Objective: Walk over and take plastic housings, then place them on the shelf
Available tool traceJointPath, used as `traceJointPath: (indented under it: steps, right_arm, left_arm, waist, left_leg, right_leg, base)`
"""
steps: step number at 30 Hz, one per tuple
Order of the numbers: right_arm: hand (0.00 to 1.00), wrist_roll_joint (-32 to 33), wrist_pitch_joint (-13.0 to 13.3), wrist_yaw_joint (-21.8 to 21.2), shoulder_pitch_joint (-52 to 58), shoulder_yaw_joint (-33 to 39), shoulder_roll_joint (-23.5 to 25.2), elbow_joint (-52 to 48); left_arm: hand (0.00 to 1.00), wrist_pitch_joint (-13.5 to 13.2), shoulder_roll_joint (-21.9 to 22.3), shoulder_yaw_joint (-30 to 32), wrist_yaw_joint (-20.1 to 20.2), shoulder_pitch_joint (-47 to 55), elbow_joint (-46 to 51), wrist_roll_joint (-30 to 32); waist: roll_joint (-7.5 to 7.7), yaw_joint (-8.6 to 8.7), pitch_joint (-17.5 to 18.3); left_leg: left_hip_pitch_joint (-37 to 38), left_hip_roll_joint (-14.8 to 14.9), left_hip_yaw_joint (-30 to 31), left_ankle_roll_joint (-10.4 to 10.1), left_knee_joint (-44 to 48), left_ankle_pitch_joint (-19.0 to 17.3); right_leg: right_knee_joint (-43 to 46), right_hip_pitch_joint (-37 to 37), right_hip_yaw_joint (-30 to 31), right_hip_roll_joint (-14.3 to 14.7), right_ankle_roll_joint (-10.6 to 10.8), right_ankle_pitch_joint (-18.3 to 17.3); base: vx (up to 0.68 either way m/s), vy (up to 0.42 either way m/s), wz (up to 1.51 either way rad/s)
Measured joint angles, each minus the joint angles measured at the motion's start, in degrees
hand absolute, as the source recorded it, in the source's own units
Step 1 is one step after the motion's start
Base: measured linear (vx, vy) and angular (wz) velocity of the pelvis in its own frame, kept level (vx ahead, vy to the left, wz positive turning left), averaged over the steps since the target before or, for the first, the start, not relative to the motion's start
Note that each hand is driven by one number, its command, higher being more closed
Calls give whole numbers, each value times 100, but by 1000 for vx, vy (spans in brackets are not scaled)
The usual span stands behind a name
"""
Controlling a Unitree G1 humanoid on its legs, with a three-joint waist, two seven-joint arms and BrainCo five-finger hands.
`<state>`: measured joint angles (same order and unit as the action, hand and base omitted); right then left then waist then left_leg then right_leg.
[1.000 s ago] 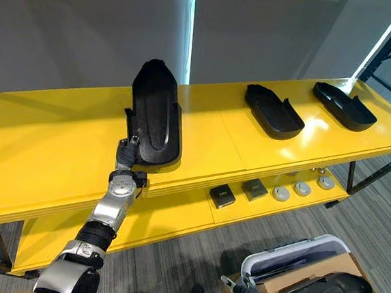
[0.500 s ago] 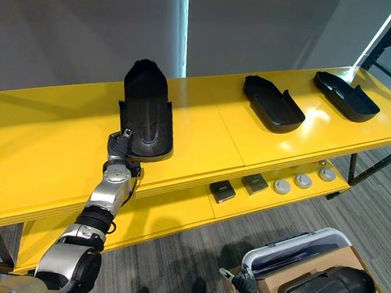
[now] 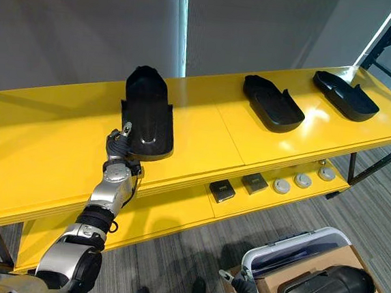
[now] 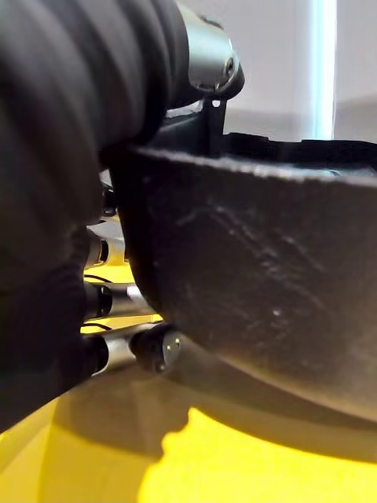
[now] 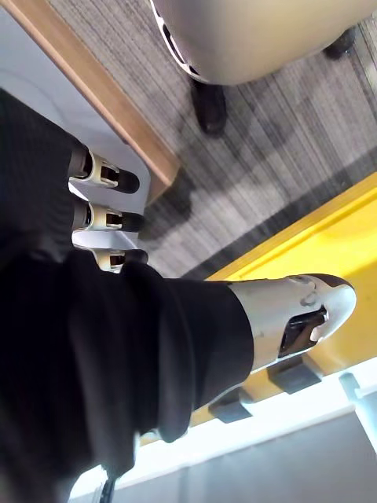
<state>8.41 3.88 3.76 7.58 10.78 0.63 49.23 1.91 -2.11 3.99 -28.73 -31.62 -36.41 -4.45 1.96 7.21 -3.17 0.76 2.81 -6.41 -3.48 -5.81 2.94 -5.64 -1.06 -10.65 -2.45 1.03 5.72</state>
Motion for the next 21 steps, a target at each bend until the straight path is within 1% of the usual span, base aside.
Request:
traceJointPath:
  steps: [2, 4, 6, 8, 10, 13, 14, 16, 18, 19, 20, 21]
  right_arm:
    - [0, 0, 0, 5, -41, 0, 0, 0]
    - [0, 0, 0, 7, -42, -2, -1, 0]
    - [0, 0, -1, 7, -51, -7, 0, 0]
    - [0, 0, -2, 13, -44, -7, 1, 0]
    - [0, 1, -2, 32, -40, -6, 1, 0]
    - [0, 1, -2, 39, -25, -7, 3, 0]
    - [0, 4, 0, 41, 24, -9, 5, 0]
    - [0, 5, 8, 58, 60, -17, 5, 1]
    - [0, 6, 23, 106, 158, -17, 3, 20]
    - [0, 41, 51, 110, 177, -12, 1, 122]
    - [0, 56, 58, 113, 185, -12, -3, 126]
    - [0, 59, 83, 116, 203, -12, -16, 130]
  left_arm:
    - [0, -8, 45, -15, -4, 20, 91, -64]
    - [0, -26, 79, -153, -12, 92, 380, -124]
    - [0, -127, 115, -348, -1, 196, 733, -165]
    - [0, -165, 163, -443, 5, 284, 992, -167]
    - [0, -240, 218, -496, 28, 414, 1203, -158]
    - [0, -229, 245, -623, 65, 514, 1395, 0]
    - [0, -214, 273, -698, 60, 652, 1686, 561]
    - [0, -203, 319, -870, -15, 766, 2114, 1085]
    - [0, -190, 358, -1123, -16, 836, 2652, 1675]
    - [100, -199, 381, -1285, -13, 930, 3023, 1987]
    - [100, -209, 385, -1327, -14, 964, 3097, 2031]
    - [100, -246, 410, -1491, 10, 1143, 3388, 2204]
  waist:
    - [0, -5, -2]
    - [-2, -12, -9]
    - [-7, -14, -12]
    - [-7, -16, -13]
    - [-8, -15, -13]
    - [-7, -17, -16]
    - [-5, -19, -17]
    - [-3, -31, -18]
    - [-1, -62, -19]
    - [2, -128, -20]
    - [2, -139, -20]
    - [1, -166, -20]
  left_leg:
    - [0, 0, 6, 0, 0, 0]
    - [0, -1, 10, 0, 1, 0]
    - [3, -1, 18, 0, 0, 0]
    - [9, -1, 23, 0, -1, 0]
    - [20, -1, 23, 0, -1, 0]
    - [42, 0, 35, 0, -2, 0]
    - [78, 1, 35, 0, -4, -1]
    - [64, 4, 48, 0, -3, -3]
    - [17, 2, 102, -8, -3, -10]
    - [15, 1, 107, -7, -2, -9]
    - [17, 1, 106, -7, -2, -9]
    - [19, 2, 108, -7, -2, -10]
  right_leg:
    - [0, 4, -8, 0, 1, -1]
    - [0, 7, -13, 0, 1, -1]
    - [0, 13, -19, -1, 2, -2]
    - [0, 22, -24, -1, 3, -3]
    - [0, 34, -25, -1, 6, -5]
    - [0, 61, -32, -1, 19, -13]
    - [0, 98, -32, -2, 24, -19]
    - [1, 90, -32, -6, 26, -21]
    - [1, 71, -68, -13, 97, -72]
    - [3, 70, -70, -14, 105, -78]
    - [3, 70, -67, -14, 105, -78]
    - [24, 66, -66, -14, 106, -85]
  base:
    - [0, 0, 0]
    - [0, 0, 0]
    - [0, 0, 0]
    - [0, 0, 0]
    - [0, 0, 0]
    - [0, 0, 0]
    - [0, 0, 0]
    - [-6, 3, 3]
    - [-9, 5, 11]
    - [-10, 6, 6]
    - [0, 0, 0]
    - [0, 0, 0]
